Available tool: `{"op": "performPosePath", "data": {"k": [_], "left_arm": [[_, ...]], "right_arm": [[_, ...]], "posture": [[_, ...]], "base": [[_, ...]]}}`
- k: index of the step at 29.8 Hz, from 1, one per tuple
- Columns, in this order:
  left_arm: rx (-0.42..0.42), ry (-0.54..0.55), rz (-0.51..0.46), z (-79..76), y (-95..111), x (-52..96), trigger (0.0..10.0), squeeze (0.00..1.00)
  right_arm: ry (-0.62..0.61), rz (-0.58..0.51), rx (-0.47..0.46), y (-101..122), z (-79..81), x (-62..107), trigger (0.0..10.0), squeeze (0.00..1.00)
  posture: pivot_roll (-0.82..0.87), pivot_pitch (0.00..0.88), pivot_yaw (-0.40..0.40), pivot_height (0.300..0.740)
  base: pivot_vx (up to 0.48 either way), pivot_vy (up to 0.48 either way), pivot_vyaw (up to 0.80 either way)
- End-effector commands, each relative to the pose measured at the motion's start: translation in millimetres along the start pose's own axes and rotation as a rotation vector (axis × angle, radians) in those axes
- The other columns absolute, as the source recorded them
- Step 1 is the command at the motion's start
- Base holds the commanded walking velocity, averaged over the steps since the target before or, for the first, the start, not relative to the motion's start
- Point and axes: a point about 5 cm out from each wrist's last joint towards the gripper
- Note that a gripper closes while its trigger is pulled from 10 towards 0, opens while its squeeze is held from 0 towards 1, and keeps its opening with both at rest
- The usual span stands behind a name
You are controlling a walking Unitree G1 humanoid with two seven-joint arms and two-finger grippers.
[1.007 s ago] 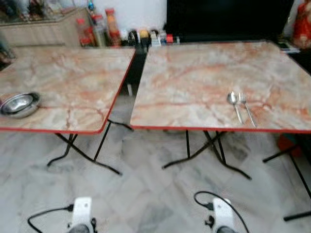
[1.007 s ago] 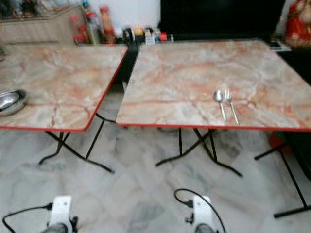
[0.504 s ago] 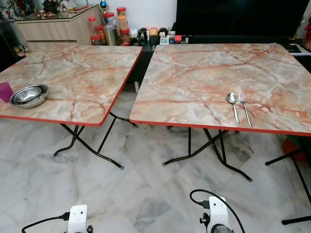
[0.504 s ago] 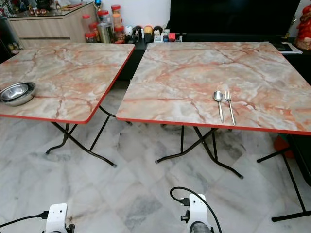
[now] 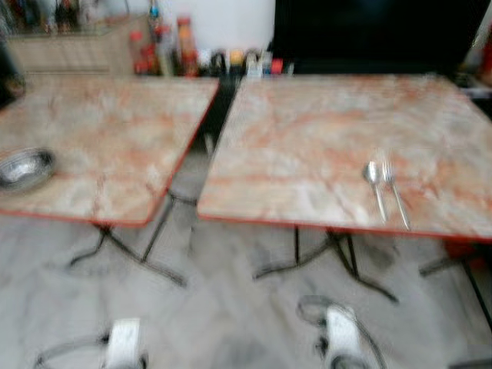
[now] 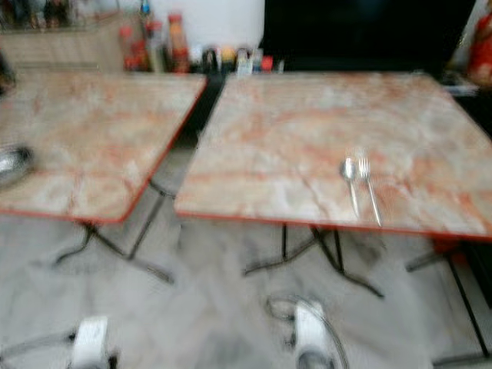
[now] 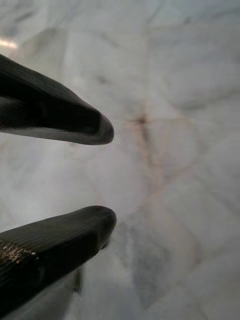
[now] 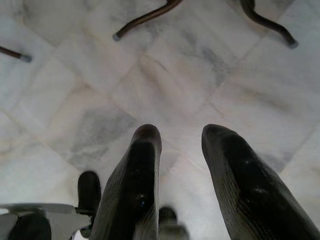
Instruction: Setting the table
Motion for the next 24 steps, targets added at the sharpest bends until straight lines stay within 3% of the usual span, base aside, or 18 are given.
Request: {"op": "performPosePath", "data": {"k": [1, 5, 15, 24], "left_arm": [[0.009, -0.012, -0.01, -5.6, 3, -0.6, 10.0, 0.0], [0.0, -0.001, -0.002, -3.8, 0, -0.2, 10.0, 0.0], [0.001, -0.009, 0.011, -4.0, -4, 0.3, 10.0, 0.0], [0.004, -0.014, 0.022, -4.4, -6, 0.5, 10.0, 0.0]], "right_arm": [[-0.022, 0.012, 0.013, -6, -9.1, 0.4, 10.0, 0.0], [-0.019, 0.013, 0.018, -6, -9.5, 0.2, 10.0, 0.0], [-0.022, 0.003, 0.03, -4, -9.3, 0.1, 10.0, 0.0], [-0.021, -0.076, 0.084, 5, -9.0, 0.1, 10.0, 0.0]], "posture": [[-0.01, 0.0, 0.039, 0.74], [-0.01, 0.0, 0.037, 0.74], [-0.03, 0.0, 0.042, 0.74], [-0.06, 0.0, 0.048, 0.74]], "base": [[0.405, 0.0, 0.0], [0.371, 0.0, 0.0], [0.0, 0.0, 0.0], [0.0, 0.0, 0.0]]}}
Point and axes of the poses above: a point about 5 cm out from each wrist's last joint towards the gripper, its own x axis pointing back from the gripper into the wrist, its own y axis along the axis of the wrist's last joint, z = x × y, and after that the axes turned 14 degrees about x, right-handed
